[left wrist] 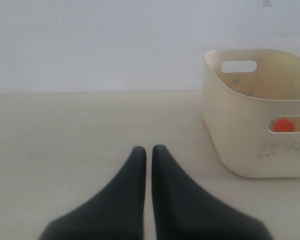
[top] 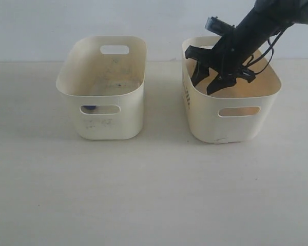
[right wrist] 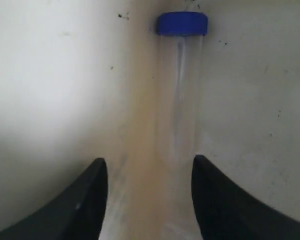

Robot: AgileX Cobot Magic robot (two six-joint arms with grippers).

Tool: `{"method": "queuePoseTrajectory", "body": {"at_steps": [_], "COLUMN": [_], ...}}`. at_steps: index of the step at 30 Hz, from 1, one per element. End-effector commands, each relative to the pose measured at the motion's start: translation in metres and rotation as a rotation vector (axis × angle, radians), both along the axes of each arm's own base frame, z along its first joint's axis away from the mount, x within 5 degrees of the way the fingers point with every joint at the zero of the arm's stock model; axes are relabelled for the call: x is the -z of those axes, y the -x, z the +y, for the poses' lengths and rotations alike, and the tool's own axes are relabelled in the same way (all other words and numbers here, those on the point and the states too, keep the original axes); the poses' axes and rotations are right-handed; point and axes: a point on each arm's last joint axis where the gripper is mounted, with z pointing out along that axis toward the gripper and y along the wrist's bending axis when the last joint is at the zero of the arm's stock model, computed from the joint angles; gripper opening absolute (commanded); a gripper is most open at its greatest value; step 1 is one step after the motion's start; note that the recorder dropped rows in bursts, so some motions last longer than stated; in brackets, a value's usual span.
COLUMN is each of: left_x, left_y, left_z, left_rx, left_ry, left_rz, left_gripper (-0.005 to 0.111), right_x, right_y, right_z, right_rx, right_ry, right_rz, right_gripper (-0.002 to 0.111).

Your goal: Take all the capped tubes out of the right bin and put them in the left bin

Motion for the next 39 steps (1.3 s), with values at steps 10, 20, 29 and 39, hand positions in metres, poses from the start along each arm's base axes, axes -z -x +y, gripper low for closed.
{"method": "queuePoseTrajectory", "body": {"at_steps": [10,20,29,39], "left_x": [-0.002,-0.002,-0.002,-0.002], "left_y": [0.000,0.000,0.000,0.000], "left_z": [0.000,0.000,0.000,0.000], "left_rx": [-0.001,-0.001,-0.001,-0.001], "left_ry": [0.016,0.016,0.016,0.016], "left_rz": [-0.008,-0.008,-0.008,-0.008], "left_gripper": [0.004,0.004,0.004,0.004], "right_x": [0.010,0.035,0.059,0.071], "right_y": [-0.011,-0.013,-0.013,-0.013], "right_z": [-0.002,-0.002,-0.002,0.006], "right_rx": [0.022,0.022,0.003,-0.011], "right_ry": [0.016,0.023,0.055,0.124], "right_rz": [-0.084,-0.034,0.012,0.017], "right_gripper": [0.071,0.071,0.071,0.062]}}
